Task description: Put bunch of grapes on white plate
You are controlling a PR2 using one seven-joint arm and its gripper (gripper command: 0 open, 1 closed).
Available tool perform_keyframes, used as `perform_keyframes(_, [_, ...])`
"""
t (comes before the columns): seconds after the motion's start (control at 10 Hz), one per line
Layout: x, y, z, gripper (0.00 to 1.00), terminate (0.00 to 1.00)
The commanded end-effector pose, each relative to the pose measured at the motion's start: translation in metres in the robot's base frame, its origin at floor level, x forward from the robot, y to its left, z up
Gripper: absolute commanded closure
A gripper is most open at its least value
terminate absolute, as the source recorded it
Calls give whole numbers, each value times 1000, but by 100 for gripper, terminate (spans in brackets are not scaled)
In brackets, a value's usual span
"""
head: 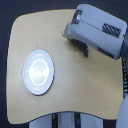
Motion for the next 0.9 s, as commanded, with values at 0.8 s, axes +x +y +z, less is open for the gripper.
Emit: perform_keyframes(0.8, [-3, -4, -42, 0, 0])
